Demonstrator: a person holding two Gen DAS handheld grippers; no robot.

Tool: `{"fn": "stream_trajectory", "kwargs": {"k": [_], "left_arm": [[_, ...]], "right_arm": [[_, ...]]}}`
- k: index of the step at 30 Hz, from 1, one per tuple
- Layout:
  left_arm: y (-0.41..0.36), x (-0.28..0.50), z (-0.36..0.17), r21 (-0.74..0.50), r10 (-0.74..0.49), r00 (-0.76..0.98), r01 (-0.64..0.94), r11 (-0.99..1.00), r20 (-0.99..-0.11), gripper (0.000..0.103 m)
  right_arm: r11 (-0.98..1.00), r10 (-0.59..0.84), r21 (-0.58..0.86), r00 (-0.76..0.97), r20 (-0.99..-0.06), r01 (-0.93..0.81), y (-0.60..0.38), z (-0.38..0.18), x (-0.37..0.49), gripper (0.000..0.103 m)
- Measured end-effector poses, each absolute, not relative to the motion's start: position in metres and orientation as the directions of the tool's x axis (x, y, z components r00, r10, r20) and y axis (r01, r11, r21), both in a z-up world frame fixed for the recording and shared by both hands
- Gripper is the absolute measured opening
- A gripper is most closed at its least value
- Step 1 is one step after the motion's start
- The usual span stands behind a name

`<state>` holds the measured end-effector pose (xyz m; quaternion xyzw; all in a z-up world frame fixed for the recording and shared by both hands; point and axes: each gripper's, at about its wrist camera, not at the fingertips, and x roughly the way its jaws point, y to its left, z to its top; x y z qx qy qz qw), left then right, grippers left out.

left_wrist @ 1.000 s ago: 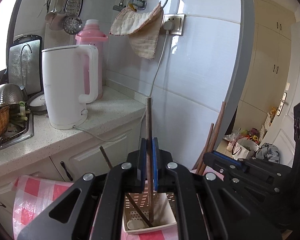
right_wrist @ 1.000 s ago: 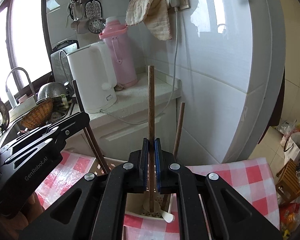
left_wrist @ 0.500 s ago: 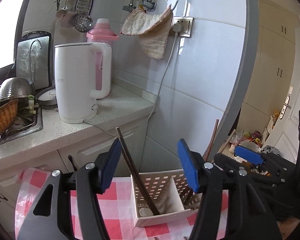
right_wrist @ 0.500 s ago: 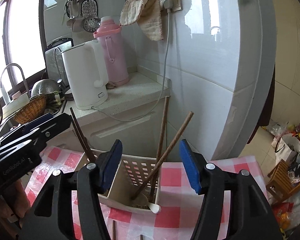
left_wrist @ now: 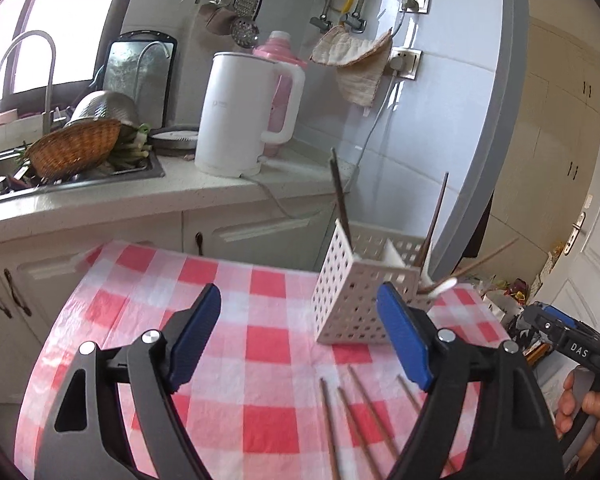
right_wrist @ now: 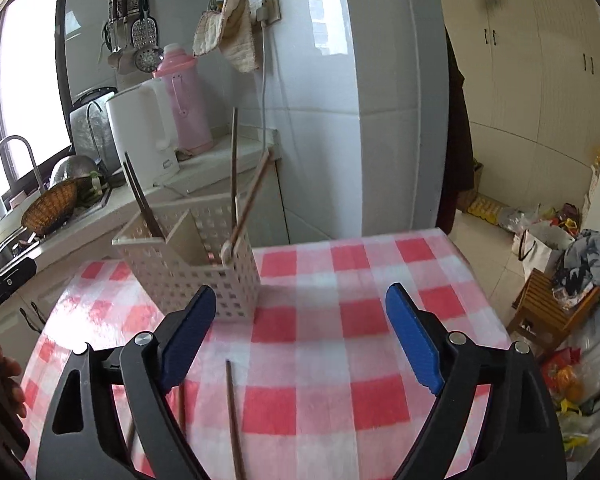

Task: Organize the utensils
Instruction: 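Move both open tools back down toward the remaining chopsticks, then close the left tool on a chopstick while the right tool grasps another chopstick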

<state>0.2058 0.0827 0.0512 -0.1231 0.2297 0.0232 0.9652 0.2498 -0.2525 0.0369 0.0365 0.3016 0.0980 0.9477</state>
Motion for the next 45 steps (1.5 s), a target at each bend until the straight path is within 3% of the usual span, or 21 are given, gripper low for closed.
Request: {"fn": "stream_trajectory", "kwargs": {"k": [8,16,21,25,32,41,45], "left_arm": [[0.072,0.169,-0.024,-0.2,-0.066,0.784,-0.075,0.977,-0.617,0.077],[0.043,0.181,-0.053,-0.182,-0.121,0.704,-0.013,0.983,-0.7,0.075],[0.03,0.198,-0.07,-0.161,-0.119,0.645,-0.007,0.987,-0.755,0.045],[0.023,0.21,-0.076,-0.145,-0.115,0.622,0.003,0.989,-0.774,0.042],[0.013,0.23,-0.08,-0.107,-0.098,0.604,0.021,0.994,-0.791,0.034],[0.003,0.249,-0.084,-0.035,-0.054,0.594,0.043,0.998,-0.802,0.03],[0.001,0.255,-0.085,0.015,-0.01,0.594,0.038,0.999,-0.804,0.015]], "right_arm": [[0.974,0.214,0.106,0.674,-0.707,-0.198,-0.254,-0.052,0.201,0.083],[0.954,0.263,0.1,0.625,-0.735,-0.284,-0.221,-0.067,0.199,0.083],[0.953,0.236,0.063,0.601,-0.763,-0.295,-0.207,-0.072,0.212,0.083],[0.944,0.234,0.04,0.58,-0.78,-0.328,-0.195,-0.076,0.221,0.08],[0.93,0.228,0.02,0.533,-0.815,-0.367,-0.173,-0.088,0.237,0.062],[0.914,0.26,0.039,0.509,-0.82,-0.405,-0.162,-0.087,0.247,0.05],[0.907,0.277,0.047,0.509,-0.815,-0.418,-0.156,-0.087,0.25,0.038]]}}
